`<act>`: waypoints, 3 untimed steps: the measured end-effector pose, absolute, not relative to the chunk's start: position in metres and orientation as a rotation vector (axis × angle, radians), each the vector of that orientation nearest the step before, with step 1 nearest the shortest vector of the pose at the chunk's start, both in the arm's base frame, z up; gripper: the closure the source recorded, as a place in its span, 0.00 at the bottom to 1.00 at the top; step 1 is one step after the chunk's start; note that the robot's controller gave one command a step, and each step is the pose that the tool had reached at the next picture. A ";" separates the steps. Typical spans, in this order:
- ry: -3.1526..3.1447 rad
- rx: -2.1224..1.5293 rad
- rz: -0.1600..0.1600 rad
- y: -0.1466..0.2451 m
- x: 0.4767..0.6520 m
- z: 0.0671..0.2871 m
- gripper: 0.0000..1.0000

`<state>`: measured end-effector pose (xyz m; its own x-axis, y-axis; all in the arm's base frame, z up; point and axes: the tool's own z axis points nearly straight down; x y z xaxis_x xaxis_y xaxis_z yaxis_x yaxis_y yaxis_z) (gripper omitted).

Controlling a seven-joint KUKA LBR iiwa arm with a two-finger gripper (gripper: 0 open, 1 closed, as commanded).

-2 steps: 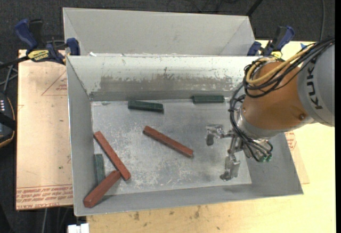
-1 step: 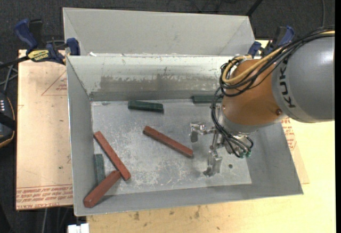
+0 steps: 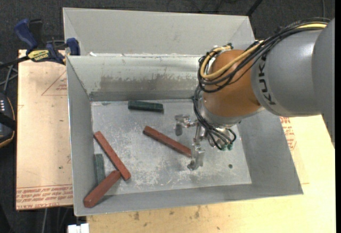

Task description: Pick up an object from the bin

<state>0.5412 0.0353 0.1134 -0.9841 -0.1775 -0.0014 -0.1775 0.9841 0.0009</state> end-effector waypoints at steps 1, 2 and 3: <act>3.108 -0.424 0.001 0.060 0.563 0.072 0.00; 3.138 -0.005 0.004 0.037 0.550 0.071 1.00; 3.137 -0.005 0.005 0.037 0.550 0.071 1.00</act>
Offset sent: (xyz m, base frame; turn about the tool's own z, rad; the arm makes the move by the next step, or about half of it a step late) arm 0.0074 0.0002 -0.0434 0.1765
